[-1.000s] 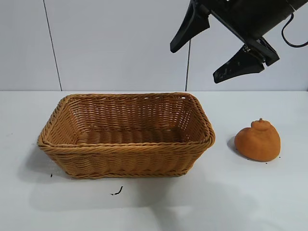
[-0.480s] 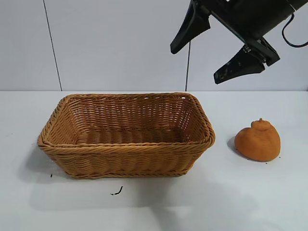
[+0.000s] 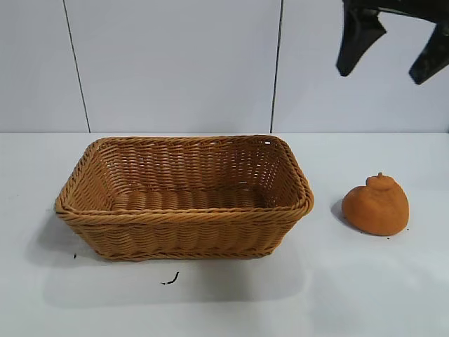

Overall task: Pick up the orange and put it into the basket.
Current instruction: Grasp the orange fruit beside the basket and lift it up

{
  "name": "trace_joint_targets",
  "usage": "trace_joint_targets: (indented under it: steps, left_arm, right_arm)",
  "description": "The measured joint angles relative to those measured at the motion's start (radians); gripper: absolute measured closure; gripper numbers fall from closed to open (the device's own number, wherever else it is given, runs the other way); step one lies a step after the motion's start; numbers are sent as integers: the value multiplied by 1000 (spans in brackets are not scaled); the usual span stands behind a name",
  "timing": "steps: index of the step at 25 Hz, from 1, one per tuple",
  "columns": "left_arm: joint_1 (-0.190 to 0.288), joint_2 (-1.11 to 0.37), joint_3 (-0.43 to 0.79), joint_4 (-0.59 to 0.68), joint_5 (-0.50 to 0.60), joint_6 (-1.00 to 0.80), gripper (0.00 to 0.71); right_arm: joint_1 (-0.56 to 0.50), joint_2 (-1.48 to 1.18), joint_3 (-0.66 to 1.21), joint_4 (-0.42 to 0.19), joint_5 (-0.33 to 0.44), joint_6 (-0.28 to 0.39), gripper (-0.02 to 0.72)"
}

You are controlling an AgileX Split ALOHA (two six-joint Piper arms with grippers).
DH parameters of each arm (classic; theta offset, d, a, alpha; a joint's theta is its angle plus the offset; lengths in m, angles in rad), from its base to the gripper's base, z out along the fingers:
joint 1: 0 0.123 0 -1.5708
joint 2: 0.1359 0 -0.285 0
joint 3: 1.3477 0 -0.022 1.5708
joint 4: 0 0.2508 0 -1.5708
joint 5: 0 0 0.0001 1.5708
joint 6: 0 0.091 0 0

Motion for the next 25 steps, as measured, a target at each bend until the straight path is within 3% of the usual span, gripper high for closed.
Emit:
trace_joint_targets:
  steps: [8, 14, 19, 25]
  left_arm:
    - [0, 0, 0, 0, 0, 0, 18]
    - [0, 0, 0, 0, 0, 0, 18]
    - [0, 0, 0, 0, 0, 0, 18]
    - [0, 0, 0, 0, 0, 0, 18]
  right_arm:
    - [-127, 93, 0, -4, 14, 11, 8]
    - [-111, 217, 0, 69, 2, -23, 8]
    - [-92, 325, 0, 71, -6, -26, 8]
    - [-92, 418, 0, 43, -70, 11, 8]
